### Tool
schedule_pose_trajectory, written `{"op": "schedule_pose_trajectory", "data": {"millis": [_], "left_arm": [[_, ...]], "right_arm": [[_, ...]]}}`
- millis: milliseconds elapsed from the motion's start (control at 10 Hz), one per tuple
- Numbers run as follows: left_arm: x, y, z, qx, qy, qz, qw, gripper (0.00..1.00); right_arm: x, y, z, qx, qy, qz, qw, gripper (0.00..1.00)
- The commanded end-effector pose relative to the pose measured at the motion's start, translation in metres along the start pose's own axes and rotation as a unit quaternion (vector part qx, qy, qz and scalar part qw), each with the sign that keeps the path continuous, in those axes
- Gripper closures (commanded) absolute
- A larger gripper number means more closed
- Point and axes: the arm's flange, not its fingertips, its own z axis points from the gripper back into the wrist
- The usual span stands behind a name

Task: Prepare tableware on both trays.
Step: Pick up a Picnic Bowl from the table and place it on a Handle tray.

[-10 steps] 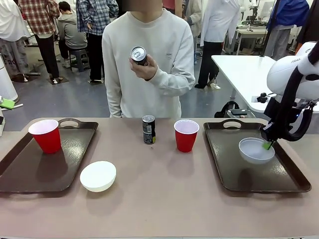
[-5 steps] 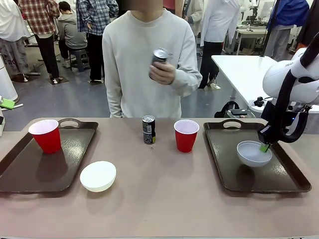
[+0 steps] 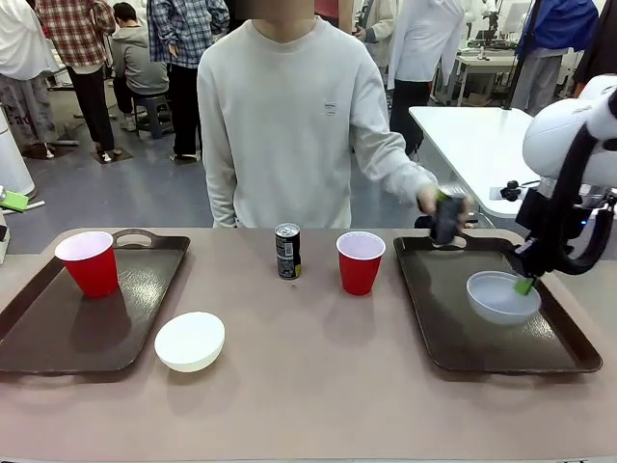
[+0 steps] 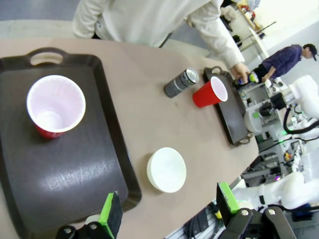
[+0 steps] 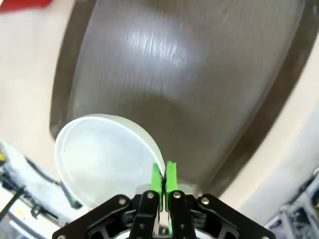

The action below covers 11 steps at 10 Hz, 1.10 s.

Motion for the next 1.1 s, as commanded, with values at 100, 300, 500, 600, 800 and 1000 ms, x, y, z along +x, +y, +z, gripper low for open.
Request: {"op": "schedule_pose_trajectory", "data": {"millis": [100, 300, 500, 600, 800, 1000], "left_arm": [[0.0, 0.0, 0.0, -0.001, -0.001, 0.0, 1.0, 0.0], [0.0, 0.0, 0.0, -0.001, -0.001, 0.0, 1.0, 0.0], [0.0, 0.0, 0.0, -0.001, -0.001, 0.0, 1.0, 0.0], [0.0, 0.0, 0.0, -0.001, -0.001, 0.0, 1.0, 0.0], [0.0, 0.0, 0.0, -0.001, -0.001, 0.0, 1.0, 0.0], [0.0, 0.0, 0.0, -0.001, -0.001, 0.0, 1.0, 0.0]], "right_arm": [[-0.071, 0.027, 0.02, -0.027, -0.015, -0.004, 1.0, 0.96], [-0.06, 0.021, 0.014, -0.014, 0.005, -0.005, 1.0, 0.96], [-0.053, 0.021, 0.011, -0.014, 0.01, -0.005, 1.0, 0.96], [-0.049, 0.018, 0.011, -0.011, 0.004, -0.009, 1.0, 0.96], [-0.021, 0.008, 0.004, 0.002, -0.003, -0.004, 1.0, 0.96], [0.008, -0.006, -0.008, 0.0, -0.013, -0.002, 1.0, 0.96]]}}
